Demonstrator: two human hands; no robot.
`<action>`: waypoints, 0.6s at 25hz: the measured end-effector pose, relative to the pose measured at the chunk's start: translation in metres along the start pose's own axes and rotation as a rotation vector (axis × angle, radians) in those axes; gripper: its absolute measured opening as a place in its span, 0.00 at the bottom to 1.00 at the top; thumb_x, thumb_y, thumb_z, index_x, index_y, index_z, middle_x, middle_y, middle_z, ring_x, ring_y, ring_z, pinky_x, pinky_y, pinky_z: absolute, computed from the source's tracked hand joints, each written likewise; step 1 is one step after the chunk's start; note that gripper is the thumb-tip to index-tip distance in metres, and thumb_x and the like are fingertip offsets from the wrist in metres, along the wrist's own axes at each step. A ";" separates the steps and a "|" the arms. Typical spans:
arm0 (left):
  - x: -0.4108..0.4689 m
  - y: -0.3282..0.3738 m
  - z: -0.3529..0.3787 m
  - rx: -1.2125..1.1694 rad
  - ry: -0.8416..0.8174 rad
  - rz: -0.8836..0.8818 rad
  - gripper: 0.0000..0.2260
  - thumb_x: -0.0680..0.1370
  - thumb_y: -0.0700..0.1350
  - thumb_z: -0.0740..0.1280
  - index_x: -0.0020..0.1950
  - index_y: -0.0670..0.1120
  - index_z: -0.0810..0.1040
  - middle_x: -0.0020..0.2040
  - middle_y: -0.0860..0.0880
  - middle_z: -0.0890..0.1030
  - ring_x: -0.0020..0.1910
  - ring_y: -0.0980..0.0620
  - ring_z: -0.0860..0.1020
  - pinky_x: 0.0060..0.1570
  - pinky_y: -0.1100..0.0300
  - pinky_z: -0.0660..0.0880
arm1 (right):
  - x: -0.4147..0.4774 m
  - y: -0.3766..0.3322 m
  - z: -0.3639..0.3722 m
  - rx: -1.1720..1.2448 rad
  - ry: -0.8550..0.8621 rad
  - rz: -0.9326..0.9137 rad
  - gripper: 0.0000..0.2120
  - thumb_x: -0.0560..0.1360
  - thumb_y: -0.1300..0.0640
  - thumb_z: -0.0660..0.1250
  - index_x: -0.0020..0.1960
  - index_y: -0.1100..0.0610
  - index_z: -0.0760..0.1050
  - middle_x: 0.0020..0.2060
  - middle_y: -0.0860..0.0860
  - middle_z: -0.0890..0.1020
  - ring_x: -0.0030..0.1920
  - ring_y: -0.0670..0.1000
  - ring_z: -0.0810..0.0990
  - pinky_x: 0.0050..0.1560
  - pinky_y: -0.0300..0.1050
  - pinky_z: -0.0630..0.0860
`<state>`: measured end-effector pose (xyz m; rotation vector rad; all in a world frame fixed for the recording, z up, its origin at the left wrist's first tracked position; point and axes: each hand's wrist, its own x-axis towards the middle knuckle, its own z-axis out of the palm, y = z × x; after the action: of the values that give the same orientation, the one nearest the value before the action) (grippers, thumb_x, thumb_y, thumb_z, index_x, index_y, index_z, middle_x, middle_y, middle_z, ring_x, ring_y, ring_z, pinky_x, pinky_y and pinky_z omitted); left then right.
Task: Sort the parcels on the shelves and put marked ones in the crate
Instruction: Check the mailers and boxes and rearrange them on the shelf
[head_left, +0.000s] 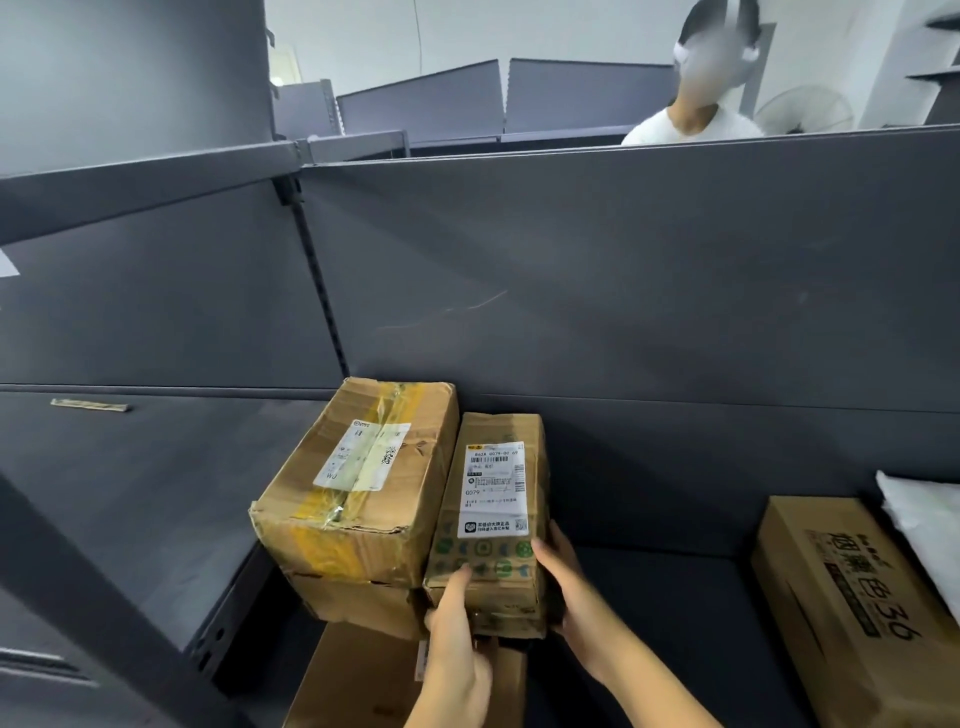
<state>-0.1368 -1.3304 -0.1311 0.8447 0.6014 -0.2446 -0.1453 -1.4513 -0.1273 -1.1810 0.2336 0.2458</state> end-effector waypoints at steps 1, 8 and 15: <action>0.000 -0.003 0.001 -0.003 0.003 -0.020 0.26 0.76 0.47 0.66 0.72 0.43 0.64 0.61 0.39 0.78 0.56 0.41 0.79 0.41 0.54 0.77 | 0.000 0.001 -0.001 -0.006 -0.007 0.010 0.34 0.67 0.40 0.67 0.71 0.37 0.60 0.66 0.47 0.74 0.63 0.49 0.75 0.57 0.47 0.76; 0.000 -0.019 -0.013 0.080 0.035 0.004 0.32 0.67 0.50 0.75 0.67 0.41 0.69 0.59 0.38 0.79 0.54 0.41 0.81 0.49 0.49 0.78 | -0.007 0.010 -0.005 0.075 -0.008 0.065 0.33 0.68 0.40 0.66 0.70 0.35 0.55 0.62 0.46 0.75 0.61 0.49 0.75 0.58 0.50 0.75; 0.008 -0.014 -0.017 0.059 -0.008 -0.002 0.37 0.69 0.52 0.74 0.73 0.46 0.63 0.62 0.40 0.78 0.58 0.41 0.79 0.45 0.53 0.78 | -0.013 0.007 -0.001 0.132 -0.011 0.038 0.22 0.69 0.47 0.66 0.59 0.33 0.64 0.56 0.46 0.80 0.54 0.48 0.80 0.48 0.46 0.77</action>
<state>-0.1433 -1.3261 -0.1530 0.8994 0.5901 -0.2681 -0.1597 -1.4501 -0.1299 -1.0450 0.2588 0.2666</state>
